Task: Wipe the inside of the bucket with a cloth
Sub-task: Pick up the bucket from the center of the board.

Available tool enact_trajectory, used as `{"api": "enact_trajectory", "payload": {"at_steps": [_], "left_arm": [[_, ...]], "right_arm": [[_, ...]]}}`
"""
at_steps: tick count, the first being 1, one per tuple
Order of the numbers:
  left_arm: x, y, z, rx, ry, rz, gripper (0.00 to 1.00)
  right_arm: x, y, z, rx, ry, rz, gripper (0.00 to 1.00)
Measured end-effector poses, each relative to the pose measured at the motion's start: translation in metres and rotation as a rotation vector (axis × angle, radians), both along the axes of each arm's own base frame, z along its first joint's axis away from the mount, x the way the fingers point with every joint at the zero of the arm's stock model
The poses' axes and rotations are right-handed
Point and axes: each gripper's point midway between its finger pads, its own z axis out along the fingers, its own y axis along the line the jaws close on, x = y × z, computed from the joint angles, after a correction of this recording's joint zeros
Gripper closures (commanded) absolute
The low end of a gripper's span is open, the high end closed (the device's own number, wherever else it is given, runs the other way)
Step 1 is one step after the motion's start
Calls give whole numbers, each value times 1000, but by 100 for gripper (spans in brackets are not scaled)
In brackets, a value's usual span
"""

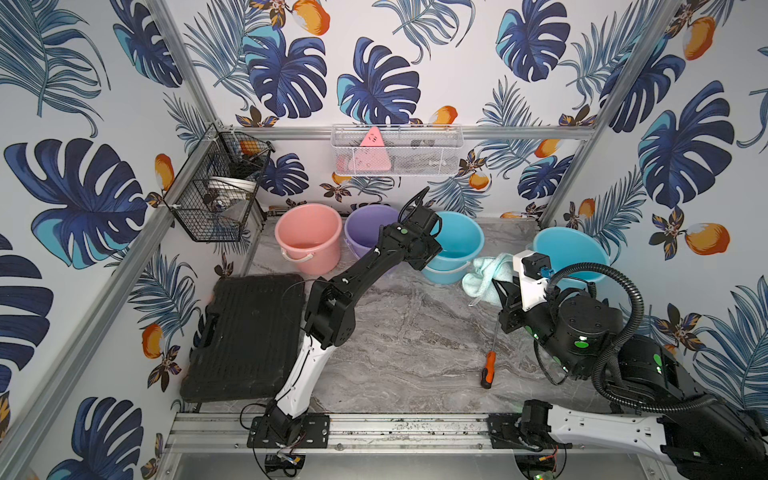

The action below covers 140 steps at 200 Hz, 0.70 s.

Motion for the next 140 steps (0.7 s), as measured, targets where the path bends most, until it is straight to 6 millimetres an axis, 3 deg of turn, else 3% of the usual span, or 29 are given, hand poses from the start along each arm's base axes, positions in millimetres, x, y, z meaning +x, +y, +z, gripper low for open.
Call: {"api": "enact_trajectory", "payload": {"at_steps": [29,84,116,140], "left_arm": [[-5,2,-3,0,8,1,61],[-22,10,11,5,14,-26,88],[-32,14,19,13,5,-58,97],[-52,16,23,21,13,-107,100]], "right_arm": [[0,1,-2,2,5,0,100],[1,6,-5,-9,13,12,100],[2,9,-6,-15,16,14,100],[2,10,-5,-16,17,16,100]]}}
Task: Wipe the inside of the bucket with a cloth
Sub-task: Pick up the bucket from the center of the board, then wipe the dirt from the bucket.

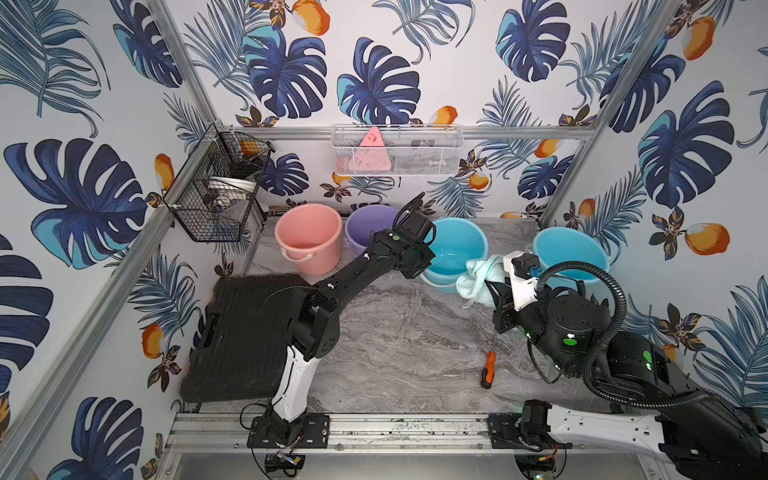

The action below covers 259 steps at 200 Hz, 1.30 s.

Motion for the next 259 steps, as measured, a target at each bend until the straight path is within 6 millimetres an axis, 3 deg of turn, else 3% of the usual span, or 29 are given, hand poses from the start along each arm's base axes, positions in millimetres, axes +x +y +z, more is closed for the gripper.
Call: {"api": "enact_trajectory", "payload": {"at_steps": [74,142,212,259], "left_arm": [[-62,23,49,81,-109,-262,100],[-132,85,61,251,-159,-421,100],[-194,132,60,326,-144,-493,100],[-214,151,54,347,-132,-498,100]], "right_arm": [[1,3,0,5,8,2,100],[3,18,-19,-1,63,16,100],[-5,62,-75,5,268,116,100],[-18,100,-122,-3,459,206,100]]}}
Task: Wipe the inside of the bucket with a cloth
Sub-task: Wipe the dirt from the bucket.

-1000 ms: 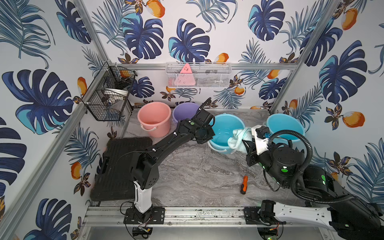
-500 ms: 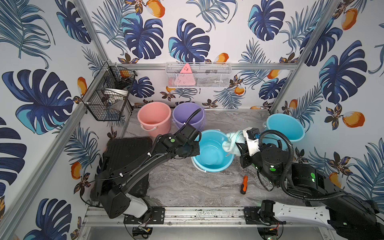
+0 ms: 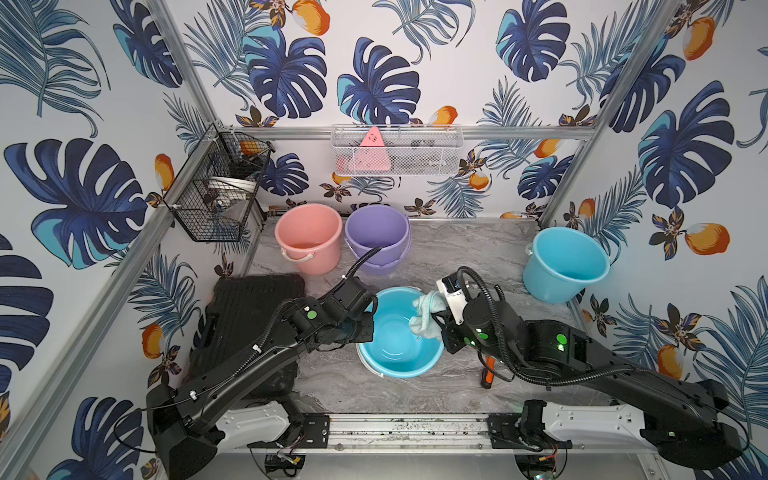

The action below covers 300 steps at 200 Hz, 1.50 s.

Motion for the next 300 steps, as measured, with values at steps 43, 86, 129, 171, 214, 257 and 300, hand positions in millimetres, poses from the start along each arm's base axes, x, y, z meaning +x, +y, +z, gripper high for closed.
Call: {"api": "enact_trajectory", "payload": {"at_steps": [43,86,129,171,214,257,300], "left_arm": [[-8,-1,-7,13,16,-22,100],[-10,-5,-11,10,18,-35,100],[-12,-7,-13,1,20,-41,100],[-14,-9,-15,-7,23,-49,100],[-13,-8,-15,6,10,-29,100],[-11,1,-16,52,-9,-10,100],[-12,0,-14,55,-21,-15,100]], "right_arm": [[-16,35,-40,8,169,88,100],[-23,66,-83,-14,292,137,100],[-23,82,-133,-81,373,133,100],[-17,100,-167,-92,396,124,100],[6,115,-193,-101,323,69,100],[32,113,-210,-177,196,14,100],[52,95,-207,-297,47,-10,100]]}}
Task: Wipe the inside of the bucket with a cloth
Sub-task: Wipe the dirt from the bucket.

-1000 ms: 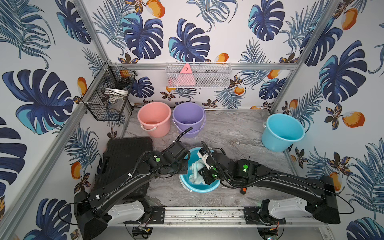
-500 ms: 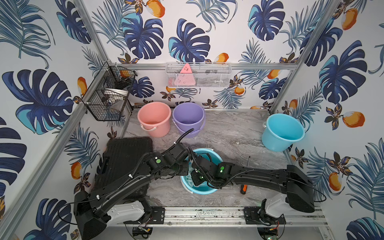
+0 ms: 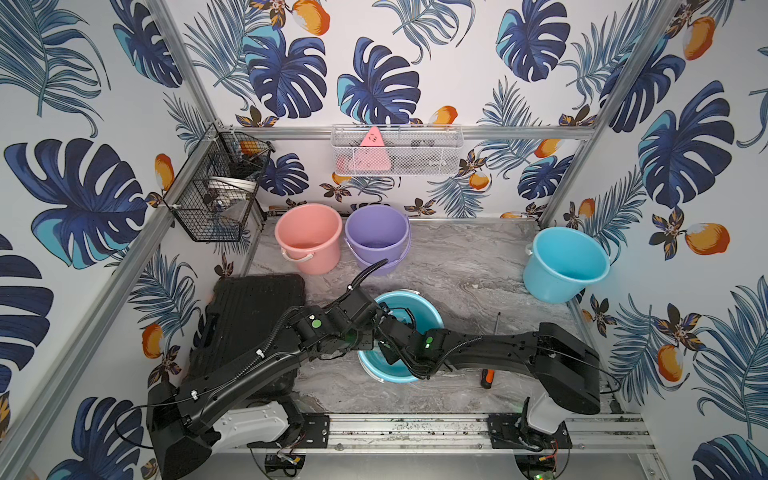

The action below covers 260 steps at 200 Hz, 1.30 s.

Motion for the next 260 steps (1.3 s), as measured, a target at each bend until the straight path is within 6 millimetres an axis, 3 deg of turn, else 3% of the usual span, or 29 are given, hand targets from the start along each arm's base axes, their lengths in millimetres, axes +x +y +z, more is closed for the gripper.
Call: {"api": "enact_trajectory", "payload": {"at_steps": [62,92,128,156,190,231,260], "left_arm": [[-4,1,2,20,22,-16,100],[-9,3,2,35,43,-27,100],[-10,1,3,35,45,-40,100],[-11,0,3,36,43,-55,100],[-12,-3,4,22,46,-64,100],[-12,-4,2,23,46,-66,100],[-13,-4,-1,19,48,-68,100]], "right_arm": [[3,-35,4,-343,-64,124,100],[-9,-55,-3,-509,19,184,100],[-36,-65,-9,-552,187,267,100],[-61,-62,-14,-468,369,307,100],[-88,-49,-15,-233,604,328,100],[-102,-25,-13,6,711,342,100],[-97,-8,-11,141,682,330,100]]}}
